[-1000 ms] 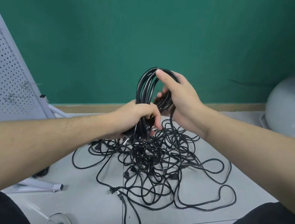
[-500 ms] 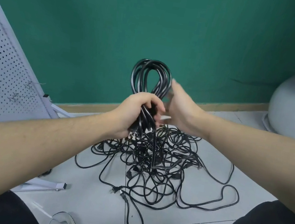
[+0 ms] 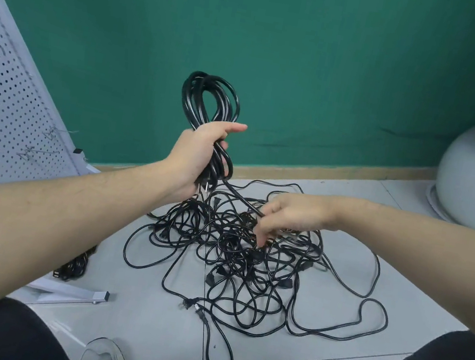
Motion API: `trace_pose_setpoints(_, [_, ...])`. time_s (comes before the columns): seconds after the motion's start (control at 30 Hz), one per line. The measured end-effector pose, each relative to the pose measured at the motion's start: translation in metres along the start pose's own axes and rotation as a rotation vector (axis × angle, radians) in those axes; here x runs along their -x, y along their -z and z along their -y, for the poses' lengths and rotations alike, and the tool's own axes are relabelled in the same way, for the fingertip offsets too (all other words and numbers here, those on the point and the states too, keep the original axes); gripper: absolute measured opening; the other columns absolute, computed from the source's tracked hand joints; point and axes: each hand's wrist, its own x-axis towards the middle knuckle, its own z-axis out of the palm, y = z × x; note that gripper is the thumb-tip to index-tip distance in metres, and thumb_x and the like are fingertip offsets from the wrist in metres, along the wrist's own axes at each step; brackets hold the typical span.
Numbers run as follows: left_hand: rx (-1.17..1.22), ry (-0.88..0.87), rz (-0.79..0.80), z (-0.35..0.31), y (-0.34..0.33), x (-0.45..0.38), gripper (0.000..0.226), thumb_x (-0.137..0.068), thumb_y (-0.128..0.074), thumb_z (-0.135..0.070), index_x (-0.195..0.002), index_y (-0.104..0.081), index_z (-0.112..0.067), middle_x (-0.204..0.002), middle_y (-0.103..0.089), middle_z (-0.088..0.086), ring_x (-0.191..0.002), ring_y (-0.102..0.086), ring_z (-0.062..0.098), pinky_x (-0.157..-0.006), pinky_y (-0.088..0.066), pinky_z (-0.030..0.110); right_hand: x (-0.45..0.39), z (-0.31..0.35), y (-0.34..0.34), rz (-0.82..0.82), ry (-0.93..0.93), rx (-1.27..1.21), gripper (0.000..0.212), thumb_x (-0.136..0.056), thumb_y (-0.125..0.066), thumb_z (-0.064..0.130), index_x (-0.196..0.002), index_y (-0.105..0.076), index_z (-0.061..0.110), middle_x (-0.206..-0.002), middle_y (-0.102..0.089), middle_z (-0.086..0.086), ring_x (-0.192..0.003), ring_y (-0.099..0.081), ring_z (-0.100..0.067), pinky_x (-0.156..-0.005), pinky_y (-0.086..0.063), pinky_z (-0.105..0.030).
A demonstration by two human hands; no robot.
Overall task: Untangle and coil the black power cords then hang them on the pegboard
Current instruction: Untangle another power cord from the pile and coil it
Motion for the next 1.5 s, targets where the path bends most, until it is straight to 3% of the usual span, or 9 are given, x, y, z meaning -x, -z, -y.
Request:
trace_pose_setpoints(0.1, [-0.176,-0.016,-0.128,-0.001,0.004,-0.001,0.027,-0.072,-0.064,-0.038,-0.093,-0.081,-0.032,-0.095,-0.056,0.004,-0.077,-0.056,0.029,-0.072,-0.050,0.036,0.004,-0.010,0.006,-0.050,-0.003,0.075,0.021,-0.098,-0.064,0.029,-0.078,-0.061,0.022,-0.064,-0.065,0.014,-0.062,-0.057,-0.001,-0.069,-0.045,-0.038])
trace_pose_setpoints(0.3, [-0.634,-0.087,-0.120,0.014,0.022,-0.013,0.032,-0.091,-0.048,-0.020,-0.096,-0.076,-0.036,-0.076,-0.056,-0.009,-0.081,-0.052,0.018,-0.076,-0.045,0.030,0.015,-0.001,0.019,-0.340,0.122,0.325,0.014,-0.099,-0.062,0.038,-0.100,-0.071,0.027,-0.076,-0.063,0.018,-0.062,-0.053,0.005,-0.062,-0.038,-0.015])
trace_pose_setpoints(0.57, [-0.749,0.004,0.152,0.012,0.009,0.006,0.066,-0.076,-0.048,-0.088,-0.095,-0.081,-0.034,-0.077,-0.062,-0.010,-0.082,-0.058,0.012,-0.089,-0.042,0.033,0.020,0.008,0.035,-0.877,-0.033,0.215,0.063,-0.076,-0.070,0.072,-0.063,-0.047,0.015,-0.054,-0.042,0.004,-0.052,-0.035,-0.011,-0.052,-0.030,-0.029])
trace_pose_setpoints(0.67, [-0.771,-0.019,0.315,0.009,0.001,0.013,0.070,-0.065,-0.050,-0.093,-0.093,-0.081,-0.038,-0.109,-0.069,-0.009,-0.106,-0.062,0.012,-0.101,-0.044,0.039,0.016,0.013,0.038,-0.824,0.087,-0.097,0.048,-0.081,-0.077,0.055,-0.072,-0.051,0.017,-0.060,-0.039,0.006,-0.049,-0.029,-0.006,-0.048,-0.026,-0.022])
trace_pose_setpoints(0.8, [-0.755,0.006,0.363,0.014,-0.007,0.013,0.046,-0.071,-0.077,-0.057,-0.097,-0.076,-0.019,-0.080,-0.064,-0.006,-0.070,-0.059,0.015,-0.066,-0.045,0.028,0.016,0.014,0.042,-0.638,0.167,-0.404,0.019,-0.095,-0.069,0.033,-0.084,-0.058,0.022,-0.062,-0.046,0.015,-0.055,-0.039,-0.003,-0.057,-0.036,-0.021])
trace_pose_setpoints(0.93, [-0.651,-0.059,0.412,0.015,-0.007,0.018,0.037,-0.063,-0.056,-0.043,-0.081,-0.072,-0.016,-0.074,-0.044,0.002,-0.067,-0.043,0.020,-0.059,-0.040,0.030,0.016,0.016,0.036,-0.747,0.220,-0.475,0.010,-0.092,-0.073,0.030,-0.086,-0.066,0.025,-0.078,-0.062,0.014,-0.068,-0.052,-0.001,-0.074,-0.042,-0.019])
trace_pose_setpoints(1.13, [-0.426,-0.050,0.483,0.017,-0.022,0.028,0.032,-0.053,-0.056,-0.040,-0.070,-0.066,-0.015,-0.073,-0.049,0.012,-0.057,-0.047,0.021,-0.063,-0.043,0.038,0.007,0.024,0.022,-0.839,0.228,-0.845,0.063,-0.073,-0.087,0.041,-0.119,-0.044,0.035,-0.113,-0.070,-0.004,-0.092,-0.069,-0.017,-0.099,-0.054,-0.053])
trace_pose_setpoints(1.37, [-0.397,-0.032,0.470,0.015,-0.022,0.034,0.037,-0.049,-0.058,-0.037,-0.073,-0.069,-0.011,-0.061,-0.043,0.002,-0.053,-0.044,0.021,-0.054,-0.044,0.032,0.001,0.034,0.021,-0.721,0.215,-1.107,0.062,-0.089,-0.075,0.028,-0.142,-0.042,0.033,-0.104,-0.060,-0.004,-0.091,-0.060,-0.018,-0.073,-0.052,-0.033])
trace_pose_setpoints(1.5, [-0.350,0.076,0.567,0.012,-0.020,0.033,0.045,-0.043,-0.062,-0.039,-0.077,-0.073,-0.011,-0.094,-0.069,0.013,-0.077,-0.054,0.032,-0.071,-0.039,0.041,-0.004,0.033,0.022,-0.689,0.240,-1.252,0.064,-0.090,-0.076,0.026,-0.144,-0.042,0.029,-0.089,-0.053,-0.003,-0.071,-0.051,-0.015,-0.061,-0.044,-0.029])
